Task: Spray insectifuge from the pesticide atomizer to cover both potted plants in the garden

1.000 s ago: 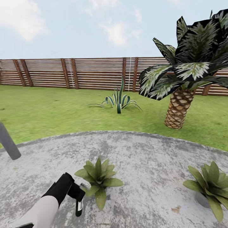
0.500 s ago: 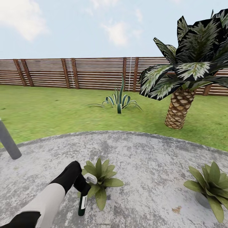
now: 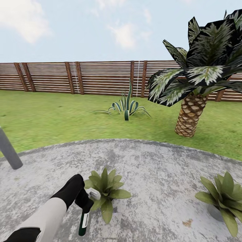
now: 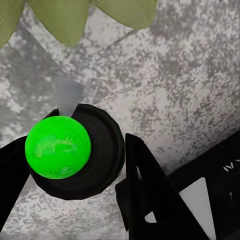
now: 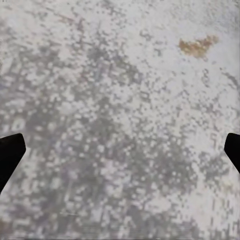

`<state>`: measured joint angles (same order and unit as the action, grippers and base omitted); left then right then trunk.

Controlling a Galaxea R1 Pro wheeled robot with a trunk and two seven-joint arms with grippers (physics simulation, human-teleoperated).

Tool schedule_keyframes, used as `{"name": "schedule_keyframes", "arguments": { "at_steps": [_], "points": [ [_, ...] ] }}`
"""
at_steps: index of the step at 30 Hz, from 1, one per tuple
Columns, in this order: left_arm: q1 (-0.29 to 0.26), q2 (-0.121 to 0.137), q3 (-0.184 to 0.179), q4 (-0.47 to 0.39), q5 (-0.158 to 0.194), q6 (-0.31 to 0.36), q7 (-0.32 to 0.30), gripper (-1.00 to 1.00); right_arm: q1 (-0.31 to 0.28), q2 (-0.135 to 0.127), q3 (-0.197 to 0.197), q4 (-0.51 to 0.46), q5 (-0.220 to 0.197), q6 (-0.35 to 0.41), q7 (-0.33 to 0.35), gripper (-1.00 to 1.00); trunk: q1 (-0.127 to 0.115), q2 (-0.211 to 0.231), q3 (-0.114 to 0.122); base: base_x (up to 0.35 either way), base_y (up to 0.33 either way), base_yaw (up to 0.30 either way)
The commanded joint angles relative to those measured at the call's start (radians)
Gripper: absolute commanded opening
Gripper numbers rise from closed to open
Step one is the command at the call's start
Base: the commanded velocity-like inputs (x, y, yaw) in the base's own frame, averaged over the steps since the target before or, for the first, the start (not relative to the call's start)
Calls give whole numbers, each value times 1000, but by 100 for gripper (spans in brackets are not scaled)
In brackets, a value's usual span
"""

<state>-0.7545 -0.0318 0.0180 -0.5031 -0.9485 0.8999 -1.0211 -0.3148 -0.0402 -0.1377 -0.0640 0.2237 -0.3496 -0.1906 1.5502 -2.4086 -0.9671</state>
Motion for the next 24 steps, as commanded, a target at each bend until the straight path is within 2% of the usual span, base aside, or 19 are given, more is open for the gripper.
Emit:
{"name": "schedule_keyframes", "arguments": {
  "at_steps": [1,12,24],
  "points": [
    [0,-1,2,-2,-9,5,-8,-100,-1,1,-8,1,10,-3,-3,100,0,0,-1,105,-81,0],
    [0,-4,2,-11,-9,7,-6,-100,0,2,-10,0,9,-2,-7,100,0,0,-1,179,-133,-132],
    [10,2,3,-3,-8,6,-7,-100,-1,2,-10,0,9,-2,-7,100,0,0,-1,-1,-7,-3]
  ]
}}
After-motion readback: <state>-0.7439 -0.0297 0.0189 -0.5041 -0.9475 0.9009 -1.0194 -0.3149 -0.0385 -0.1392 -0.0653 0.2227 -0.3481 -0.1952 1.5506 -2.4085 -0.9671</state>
